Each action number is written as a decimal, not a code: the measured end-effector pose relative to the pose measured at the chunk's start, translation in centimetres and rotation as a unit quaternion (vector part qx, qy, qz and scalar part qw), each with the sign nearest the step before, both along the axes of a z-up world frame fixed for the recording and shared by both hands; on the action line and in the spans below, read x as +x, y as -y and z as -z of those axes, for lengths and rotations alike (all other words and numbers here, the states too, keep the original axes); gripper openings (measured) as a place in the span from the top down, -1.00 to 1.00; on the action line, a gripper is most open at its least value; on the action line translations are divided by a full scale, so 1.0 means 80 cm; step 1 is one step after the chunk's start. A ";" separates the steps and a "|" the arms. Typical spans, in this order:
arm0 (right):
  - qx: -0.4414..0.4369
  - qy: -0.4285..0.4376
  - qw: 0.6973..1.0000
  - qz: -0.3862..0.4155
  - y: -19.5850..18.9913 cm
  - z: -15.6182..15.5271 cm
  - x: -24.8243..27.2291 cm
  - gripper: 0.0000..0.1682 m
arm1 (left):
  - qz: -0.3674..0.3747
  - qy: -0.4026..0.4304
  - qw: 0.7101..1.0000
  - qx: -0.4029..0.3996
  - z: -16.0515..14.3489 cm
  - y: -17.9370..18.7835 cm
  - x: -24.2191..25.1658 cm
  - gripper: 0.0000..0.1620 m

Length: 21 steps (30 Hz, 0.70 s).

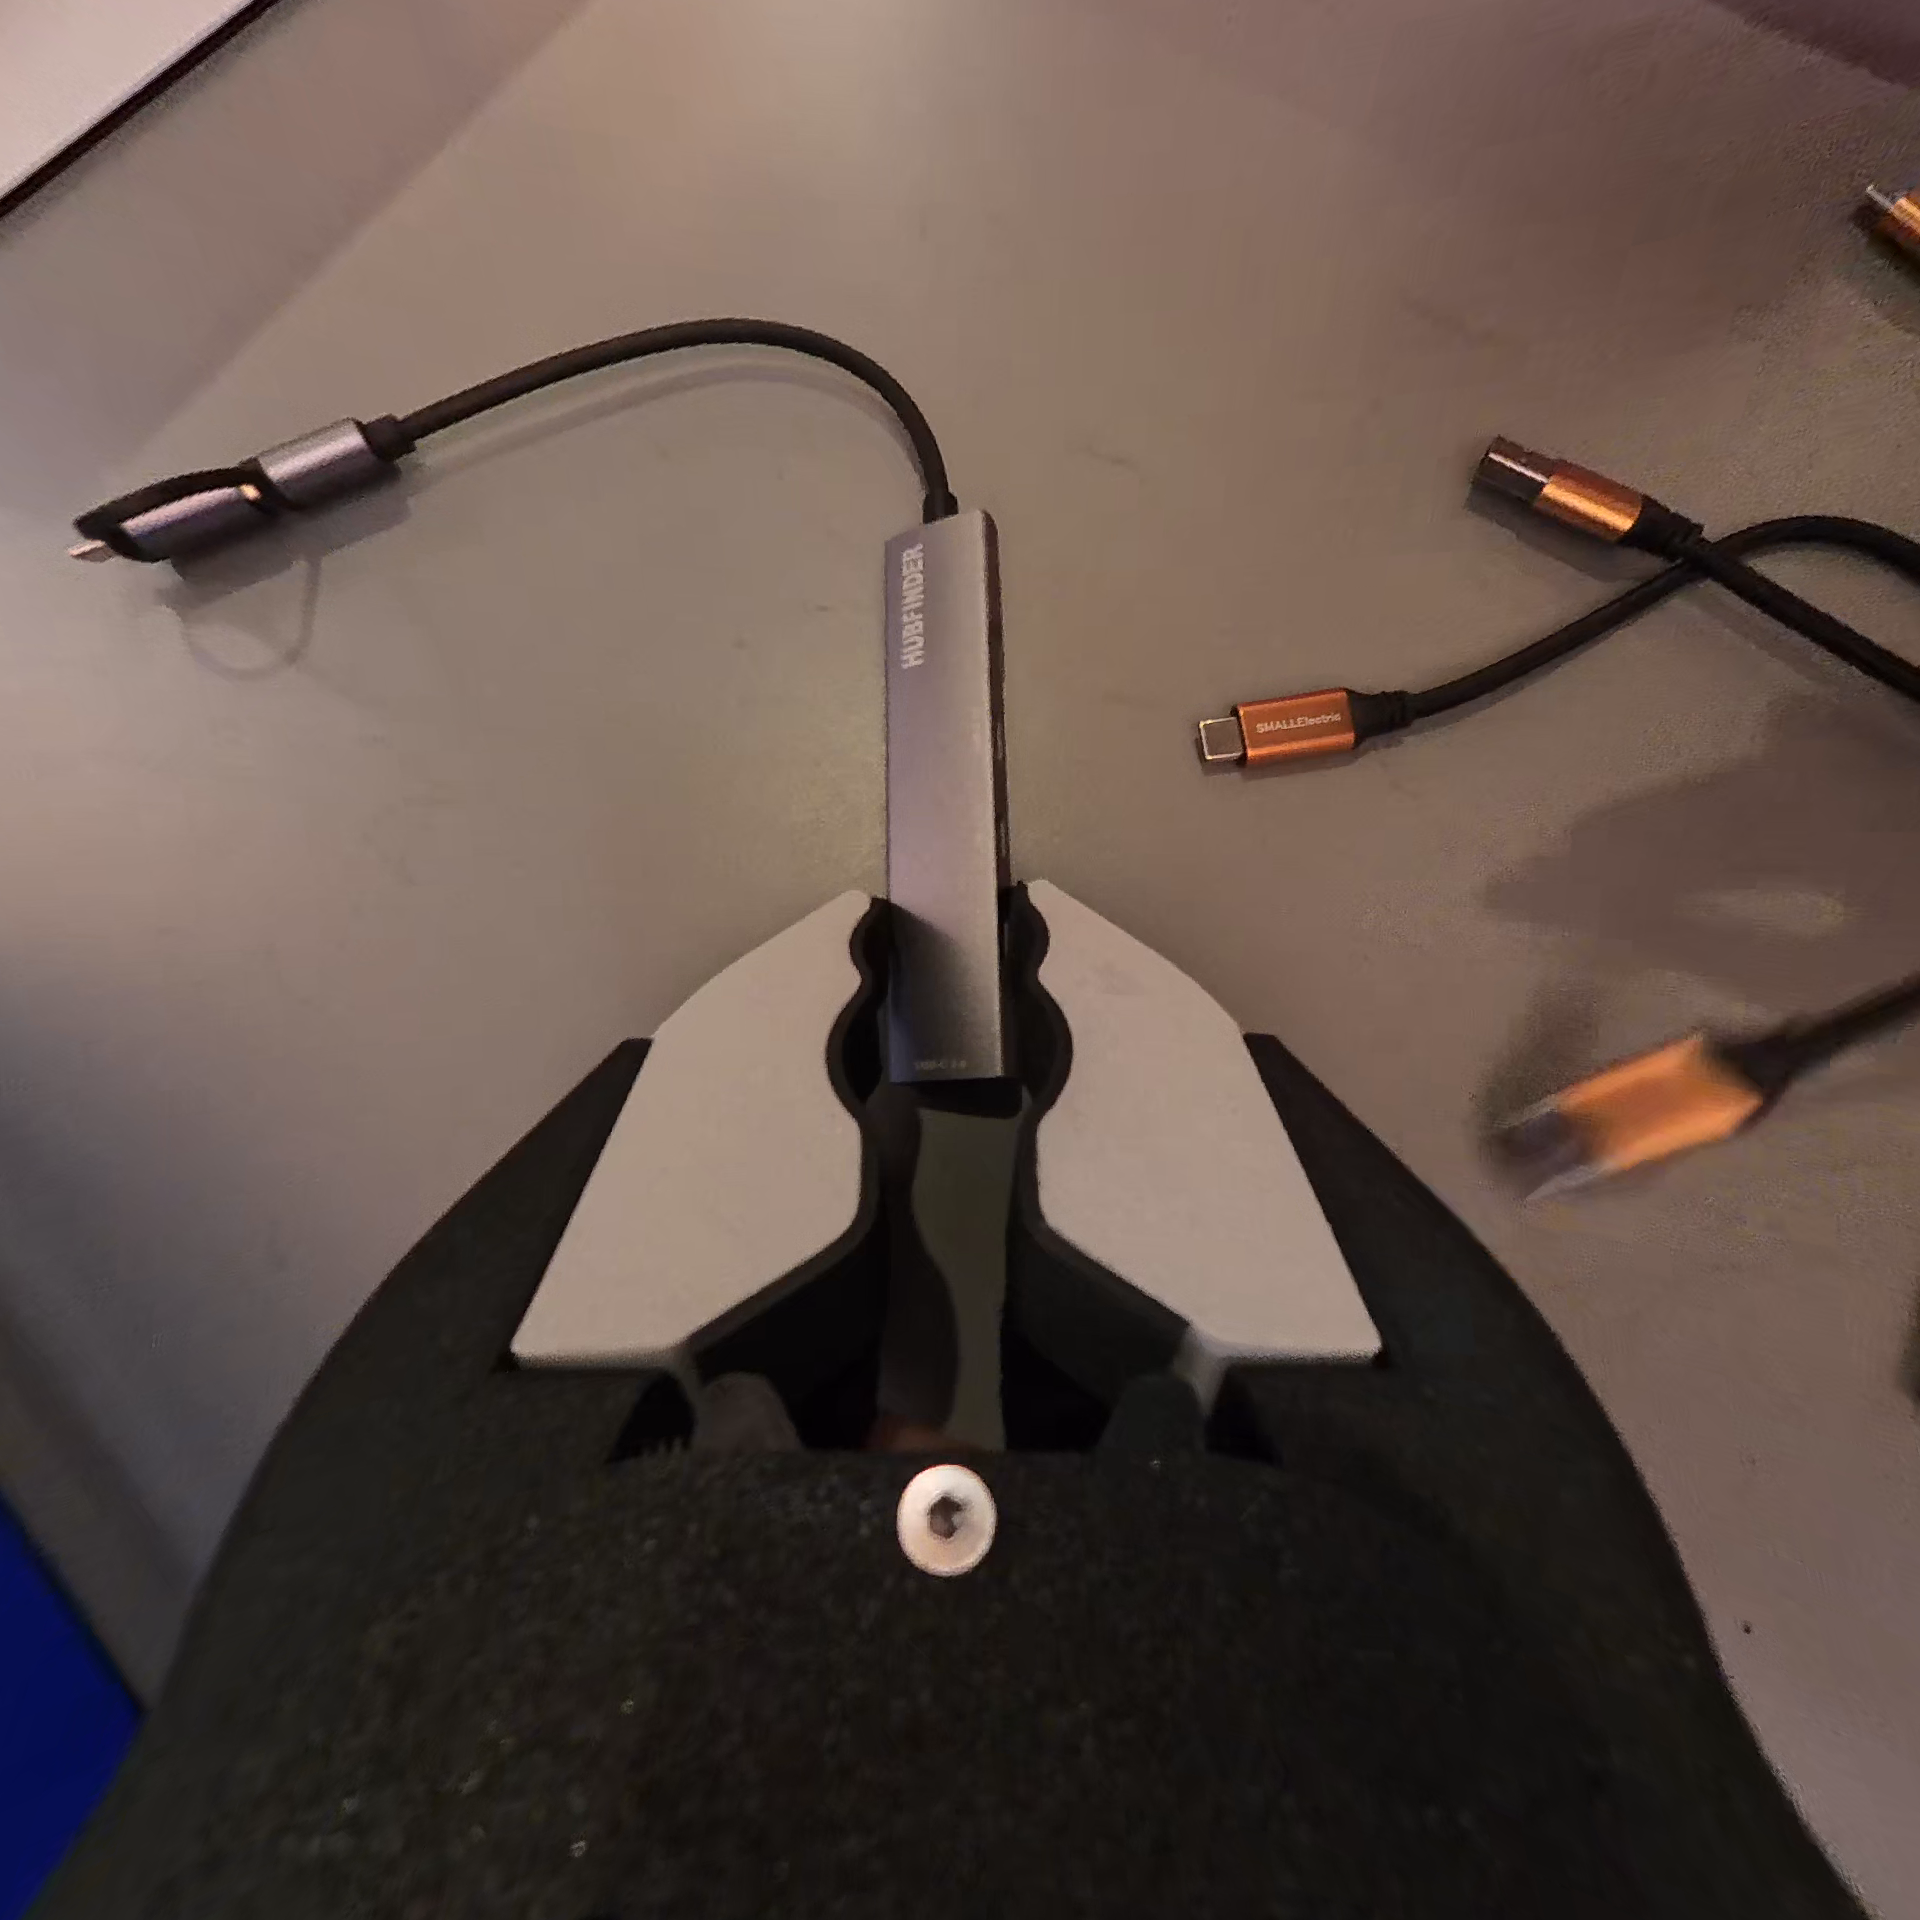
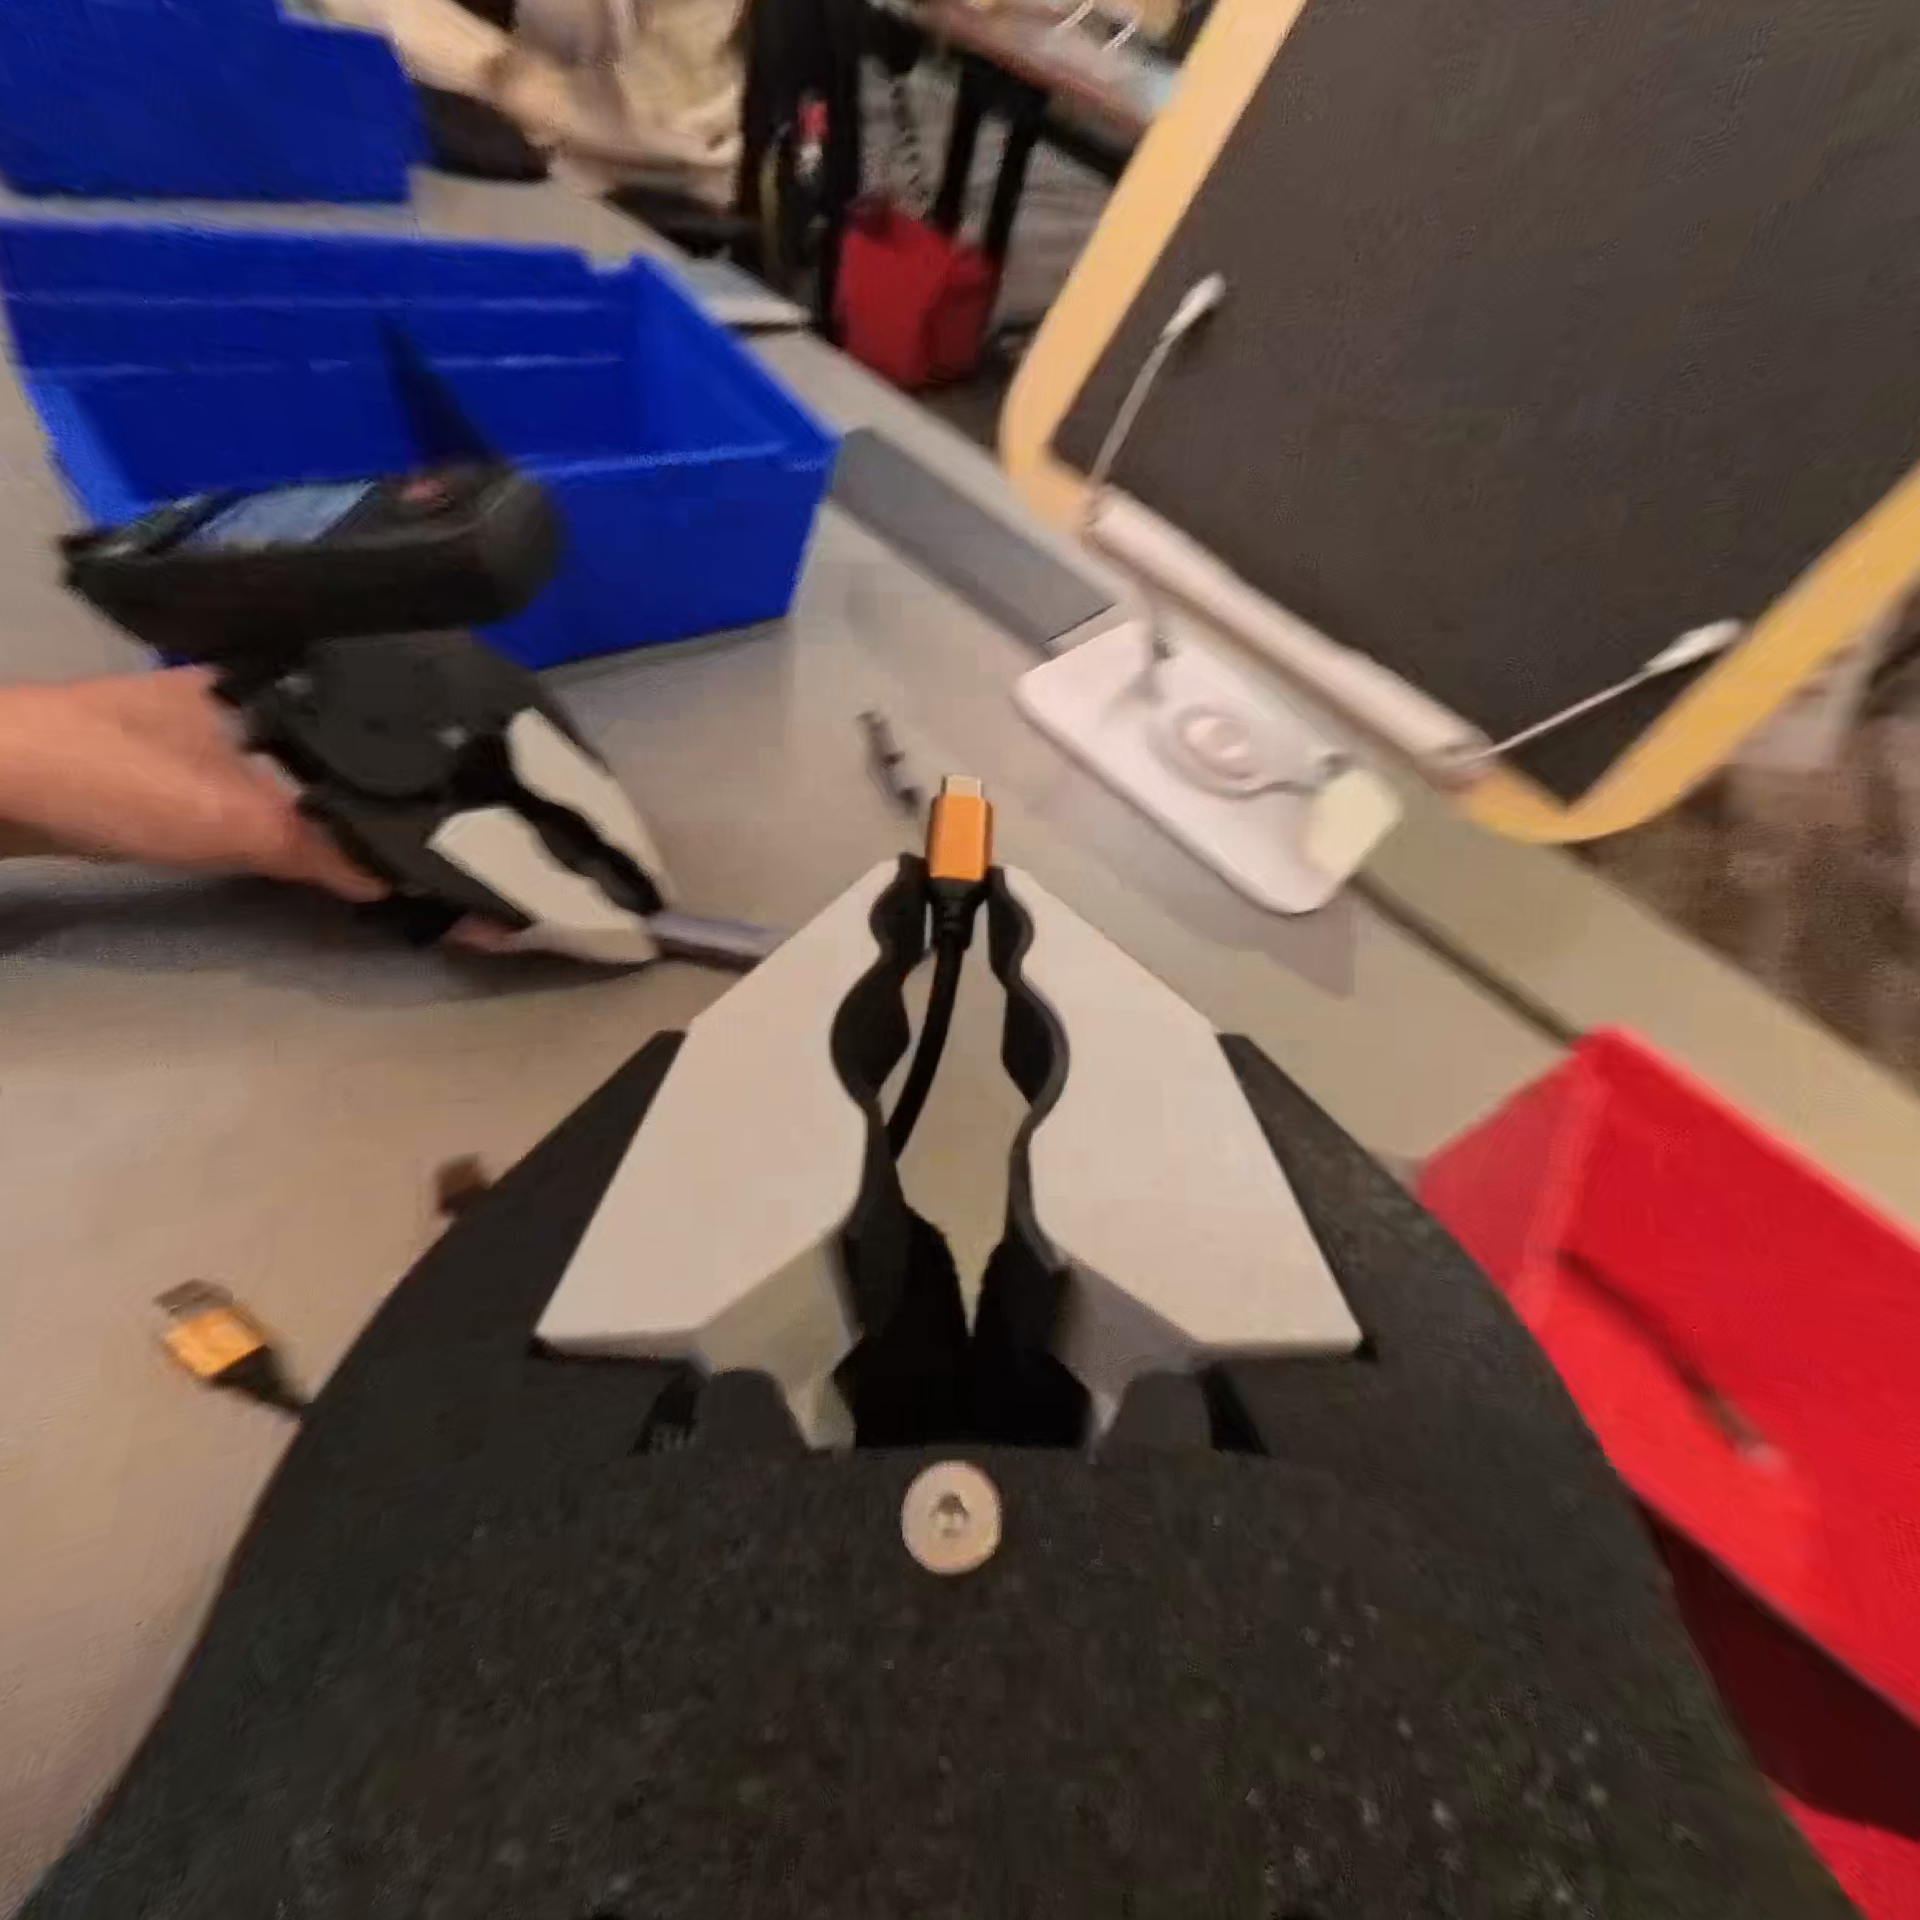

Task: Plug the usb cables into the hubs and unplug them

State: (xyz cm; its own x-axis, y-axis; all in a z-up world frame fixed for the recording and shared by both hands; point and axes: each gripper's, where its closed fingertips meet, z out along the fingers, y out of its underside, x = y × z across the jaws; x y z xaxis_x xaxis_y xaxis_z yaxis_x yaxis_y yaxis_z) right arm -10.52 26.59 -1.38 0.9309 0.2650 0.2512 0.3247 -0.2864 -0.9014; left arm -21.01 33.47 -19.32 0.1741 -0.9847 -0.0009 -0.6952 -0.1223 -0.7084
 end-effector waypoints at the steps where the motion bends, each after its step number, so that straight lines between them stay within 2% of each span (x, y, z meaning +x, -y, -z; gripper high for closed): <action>1: 0.031 0.030 0.999 0.029 0.002 -0.037 0.034 0.88 | 0.004 0.000 1.000 0.000 0.000 0.001 0.000 0.74; 4: 0.105 0.113 0.978 0.140 0.014 -0.134 0.154 0.88 | 0.014 0.000 1.000 0.000 0.000 0.004 0.000 0.74; 6: 0.123 0.161 0.957 0.206 0.022 -0.175 0.231 0.88 | 0.021 0.000 1.000 0.000 0.000 0.006 0.001 0.74; 8: 0.131 0.189 0.941 0.248 0.032 -0.194 0.286 0.88 | 0.023 0.000 1.000 0.000 0.000 0.007 0.001 0.74; 10: 0.122 0.192 0.938 0.263 0.041 -0.184 0.316 0.88 | 0.026 0.000 1.000 0.000 0.000 0.008 0.001 0.74; 12: 0.104 0.187 0.940 0.267 0.051 -0.152 0.337 0.87 | 0.026 0.000 1.000 0.000 0.000 0.008 0.001 0.74; 18: 0.004 0.180 0.950 0.253 0.089 -0.003 0.345 0.87 | 0.033 0.001 0.999 0.000 0.000 0.011 0.002 0.74; 21: -0.083 0.156 0.965 0.192 0.098 0.078 0.331 0.88 | 0.039 0.001 0.999 0.000 0.000 0.013 0.002 0.74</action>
